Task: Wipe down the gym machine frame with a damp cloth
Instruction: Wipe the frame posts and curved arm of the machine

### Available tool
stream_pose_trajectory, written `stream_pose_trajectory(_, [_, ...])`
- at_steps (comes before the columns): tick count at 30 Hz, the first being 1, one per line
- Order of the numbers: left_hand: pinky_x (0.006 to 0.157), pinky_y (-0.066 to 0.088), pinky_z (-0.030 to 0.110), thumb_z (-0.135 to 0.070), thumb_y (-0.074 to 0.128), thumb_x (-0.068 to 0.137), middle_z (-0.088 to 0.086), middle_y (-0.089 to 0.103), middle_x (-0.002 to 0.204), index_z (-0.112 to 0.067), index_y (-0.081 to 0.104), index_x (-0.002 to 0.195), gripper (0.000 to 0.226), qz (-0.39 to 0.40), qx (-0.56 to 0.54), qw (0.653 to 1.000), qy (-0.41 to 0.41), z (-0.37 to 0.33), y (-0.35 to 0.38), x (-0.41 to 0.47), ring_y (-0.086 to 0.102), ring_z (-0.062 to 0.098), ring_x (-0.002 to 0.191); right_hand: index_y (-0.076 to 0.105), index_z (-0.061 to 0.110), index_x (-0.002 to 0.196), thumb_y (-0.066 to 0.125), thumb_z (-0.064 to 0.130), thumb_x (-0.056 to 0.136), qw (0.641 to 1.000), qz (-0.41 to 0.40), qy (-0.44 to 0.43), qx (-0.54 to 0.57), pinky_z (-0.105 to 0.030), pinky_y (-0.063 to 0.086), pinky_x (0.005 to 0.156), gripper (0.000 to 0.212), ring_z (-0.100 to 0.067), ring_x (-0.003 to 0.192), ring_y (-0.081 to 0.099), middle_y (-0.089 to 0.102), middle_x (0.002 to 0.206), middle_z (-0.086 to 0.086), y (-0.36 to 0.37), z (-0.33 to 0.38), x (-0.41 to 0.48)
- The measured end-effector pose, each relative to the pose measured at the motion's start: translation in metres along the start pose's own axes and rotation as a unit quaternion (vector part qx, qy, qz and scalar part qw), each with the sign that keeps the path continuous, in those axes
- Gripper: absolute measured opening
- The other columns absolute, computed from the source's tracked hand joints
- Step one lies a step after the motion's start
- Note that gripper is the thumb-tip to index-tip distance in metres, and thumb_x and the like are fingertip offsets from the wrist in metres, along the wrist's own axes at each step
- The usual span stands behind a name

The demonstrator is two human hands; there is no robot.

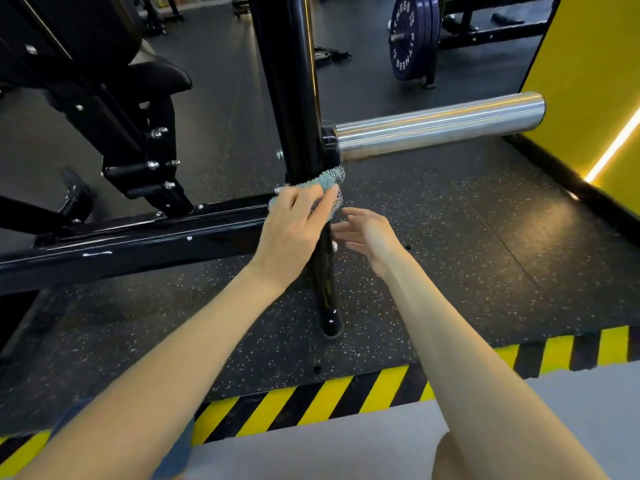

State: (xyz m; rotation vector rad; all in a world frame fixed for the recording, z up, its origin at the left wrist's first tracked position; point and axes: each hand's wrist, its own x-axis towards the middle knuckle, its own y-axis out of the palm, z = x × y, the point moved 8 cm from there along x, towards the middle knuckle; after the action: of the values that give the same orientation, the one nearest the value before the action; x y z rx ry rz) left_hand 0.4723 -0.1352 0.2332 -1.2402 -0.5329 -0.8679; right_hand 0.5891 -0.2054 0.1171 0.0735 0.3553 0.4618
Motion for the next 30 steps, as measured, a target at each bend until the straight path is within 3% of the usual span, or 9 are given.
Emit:
stream_pose_trajectory(2, [0.071,0.049,0.034,0.002,0.064,0.087,0.009,0.046,0.111,0.003,0.057,0.125,0.038,0.029,0.002,0.999,0.026,-0.017,0.030,-0.041,0.041,0.026,0.085,0.062,0.016,0.114,0.046,0.022,0.099,1.000,-0.012,0.009,0.006,-0.033,0.049,0.085,0.022,-0.018,0.089,0.067,0.071,0.092,-0.004,0.000,-0.004,0.007])
stream_pose_trajectory(4, [0.066,0.053,0.035,0.003,0.074,0.076,0.010,0.048,0.111,0.001,0.056,0.123,0.050,0.118,-0.001,0.991,0.056,-0.037,0.068,-0.088,0.040,0.025,0.080,0.061,0.015,0.110,0.049,0.024,0.098,0.998,-0.046,0.028,-0.015,-0.034,0.050,0.085,0.019,-0.018,0.086,0.063,0.068,0.093,-0.005,-0.005,-0.020,0.014])
stream_pose_trajectory(6, [0.062,0.052,0.034,0.003,0.079,0.069,0.010,0.057,0.103,0.000,0.062,0.119,0.054,0.176,-0.012,0.984,0.035,-0.048,0.090,-0.113,0.042,0.024,0.076,0.062,0.013,0.109,0.051,0.024,0.097,0.994,-0.067,0.040,-0.078,-0.033,0.049,0.081,0.019,-0.017,0.087,0.060,0.067,0.096,-0.007,-0.013,-0.044,0.020])
stream_pose_trajectory(9, [0.062,0.050,0.032,0.005,0.067,0.078,0.011,0.061,0.097,0.004,0.061,0.119,0.042,0.125,-0.044,0.991,-0.016,-0.047,0.079,-0.097,0.042,0.024,0.079,0.062,0.008,0.119,0.050,0.022,0.098,0.979,-0.050,0.100,-0.171,-0.028,0.045,0.068,0.028,-0.018,0.081,0.058,0.067,0.100,-0.010,-0.028,-0.081,0.021])
stream_pose_trajectory(13, [0.064,0.045,0.030,0.001,0.053,0.091,0.013,0.059,0.098,0.005,0.059,0.119,0.029,0.014,-0.049,0.994,-0.092,-0.030,0.065,-0.076,0.042,0.025,0.082,0.059,0.009,0.124,0.043,0.017,0.100,0.952,0.009,0.129,-0.278,-0.027,0.048,0.069,0.030,-0.020,0.088,0.063,0.067,0.117,-0.016,-0.030,-0.103,0.029])
stream_pose_trajectory(18, [0.058,0.047,0.030,0.003,0.069,0.079,0.009,0.058,0.088,0.002,0.066,0.101,0.022,0.130,-0.052,0.987,-0.073,-0.064,0.109,-0.120,0.048,0.022,0.073,0.063,0.016,0.120,0.040,0.006,0.093,0.955,0.066,0.092,-0.274,-0.034,0.052,0.086,0.037,-0.013,0.088,0.068,0.071,0.099,-0.002,-0.011,-0.117,0.035])
stream_pose_trajectory(24, [0.064,0.042,0.028,0.002,0.060,0.088,0.012,0.063,0.092,0.003,0.062,0.112,0.024,-0.013,-0.015,0.994,-0.109,-0.044,0.076,-0.084,0.043,0.023,0.080,0.062,0.021,0.110,0.038,-0.005,0.091,0.955,0.085,0.100,-0.267,-0.038,0.051,0.094,0.040,-0.019,0.104,0.065,0.069,0.112,-0.005,-0.019,-0.125,0.036])
stream_pose_trajectory(27, [0.056,0.042,0.025,0.003,0.067,0.083,0.005,0.060,0.078,-0.002,0.070,0.094,0.012,0.029,0.036,0.994,-0.104,-0.059,0.092,-0.095,0.043,0.018,0.071,0.064,0.016,0.113,0.040,-0.002,0.090,0.965,0.052,0.093,-0.240,-0.036,0.052,0.089,0.037,-0.019,0.098,0.067,0.070,0.110,-0.009,-0.025,-0.124,0.038])
stream_pose_trajectory(30, [0.061,0.034,0.029,0.004,0.067,0.077,0.004,0.057,0.077,-0.005,0.069,0.091,0.016,0.091,0.074,0.989,-0.086,-0.066,0.096,-0.088,0.047,0.017,0.069,0.064,0.012,0.118,0.040,0.001,0.089,0.967,0.057,0.083,-0.235,-0.037,0.055,0.090,0.039,-0.013,0.084,0.067,0.072,0.104,-0.008,-0.015,-0.124,0.041])
